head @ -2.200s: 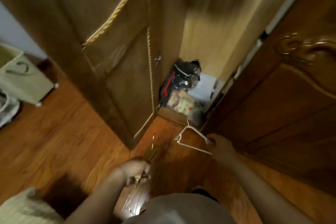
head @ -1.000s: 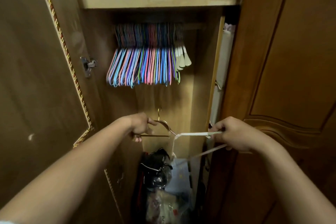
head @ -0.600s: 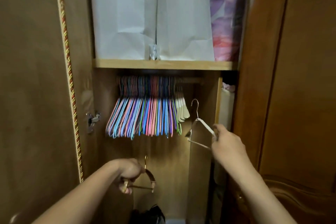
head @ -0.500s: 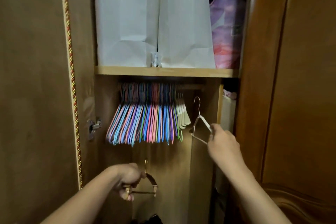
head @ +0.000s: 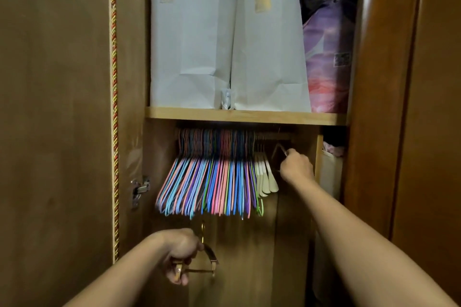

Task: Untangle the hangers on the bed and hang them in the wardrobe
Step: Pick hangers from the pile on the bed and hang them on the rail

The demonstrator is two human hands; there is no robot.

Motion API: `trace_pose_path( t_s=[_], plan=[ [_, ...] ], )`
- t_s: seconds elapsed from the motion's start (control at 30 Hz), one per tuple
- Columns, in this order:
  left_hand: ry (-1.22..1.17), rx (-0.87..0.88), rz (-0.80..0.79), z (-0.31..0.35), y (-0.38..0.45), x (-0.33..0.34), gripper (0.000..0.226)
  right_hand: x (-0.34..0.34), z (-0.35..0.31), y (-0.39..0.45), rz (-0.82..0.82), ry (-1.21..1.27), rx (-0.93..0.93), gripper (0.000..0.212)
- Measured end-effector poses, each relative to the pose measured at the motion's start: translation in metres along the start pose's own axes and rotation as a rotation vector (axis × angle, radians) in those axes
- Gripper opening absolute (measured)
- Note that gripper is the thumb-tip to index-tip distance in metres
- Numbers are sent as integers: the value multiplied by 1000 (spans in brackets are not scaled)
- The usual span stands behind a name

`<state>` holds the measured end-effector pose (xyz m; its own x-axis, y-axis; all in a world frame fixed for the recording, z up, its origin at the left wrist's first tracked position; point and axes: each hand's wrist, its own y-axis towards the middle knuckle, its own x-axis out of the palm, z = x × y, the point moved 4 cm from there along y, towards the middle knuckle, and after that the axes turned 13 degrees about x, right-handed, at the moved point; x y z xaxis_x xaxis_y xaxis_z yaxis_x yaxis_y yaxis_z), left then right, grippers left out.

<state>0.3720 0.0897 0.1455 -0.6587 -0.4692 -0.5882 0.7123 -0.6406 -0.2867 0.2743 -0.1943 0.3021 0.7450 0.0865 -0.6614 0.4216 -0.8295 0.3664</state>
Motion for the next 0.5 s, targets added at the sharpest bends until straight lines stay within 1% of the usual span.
trace_pose_path(
  t_s=[0.1, 0.2, 0.37, 0.43, 0.5],
  plan=[
    [16, -4, -1, -1, -2, 0, 39, 16, 7, 5, -55, -53, 15, 35],
    [16, -4, 2, -2, -4, 2, 41, 27, 12, 5, -83, -18, 0, 37],
    [48, -3, -1, -3, -2, -1, 49, 37, 10, 5, -62, 25, -47, 35],
    [39, -3, -7, -2, -4, -1, 48, 41, 12, 8, -59, 10, -65, 35],
    [32, -1, -7, -2, -8, 1, 48, 48, 17, 11, -89, -30, -84, 37]
  ],
)
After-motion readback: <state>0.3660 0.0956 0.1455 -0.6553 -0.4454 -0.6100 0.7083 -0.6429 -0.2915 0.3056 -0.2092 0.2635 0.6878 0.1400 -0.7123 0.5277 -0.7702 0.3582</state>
